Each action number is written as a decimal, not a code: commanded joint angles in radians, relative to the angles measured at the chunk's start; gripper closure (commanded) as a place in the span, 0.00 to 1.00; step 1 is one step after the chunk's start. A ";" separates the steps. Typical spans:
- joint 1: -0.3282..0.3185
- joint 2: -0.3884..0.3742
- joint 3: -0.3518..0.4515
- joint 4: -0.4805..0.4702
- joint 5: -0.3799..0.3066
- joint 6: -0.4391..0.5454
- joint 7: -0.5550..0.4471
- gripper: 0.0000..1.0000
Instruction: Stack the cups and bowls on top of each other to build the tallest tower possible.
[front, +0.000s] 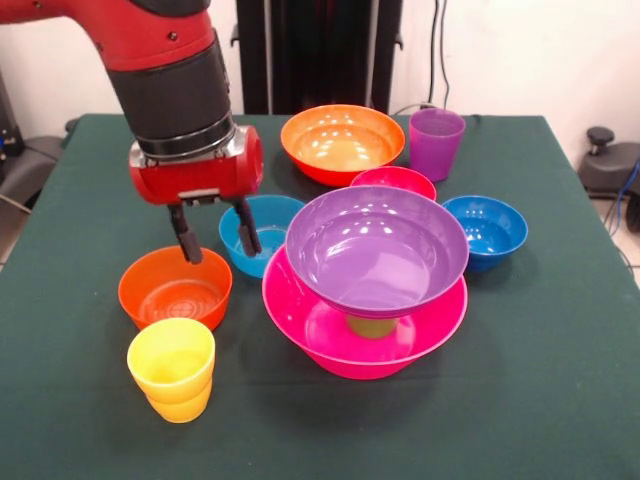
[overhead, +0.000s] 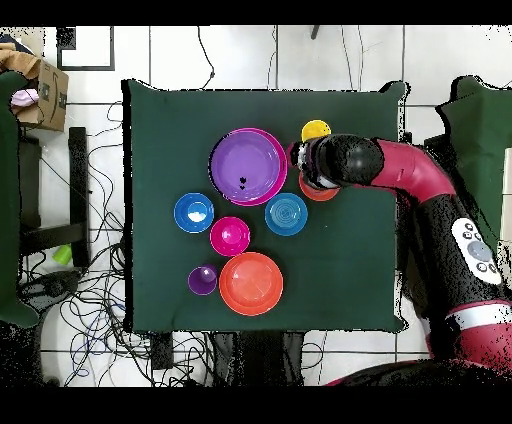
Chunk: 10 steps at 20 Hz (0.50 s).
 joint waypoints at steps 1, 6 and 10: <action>0.056 0.066 -0.029 -0.092 -0.067 0.026 -0.097 0.00; 0.087 0.116 -0.024 -0.200 -0.052 0.085 -0.106 0.00; 0.113 0.137 -0.030 -0.285 -0.037 0.163 -0.114 0.00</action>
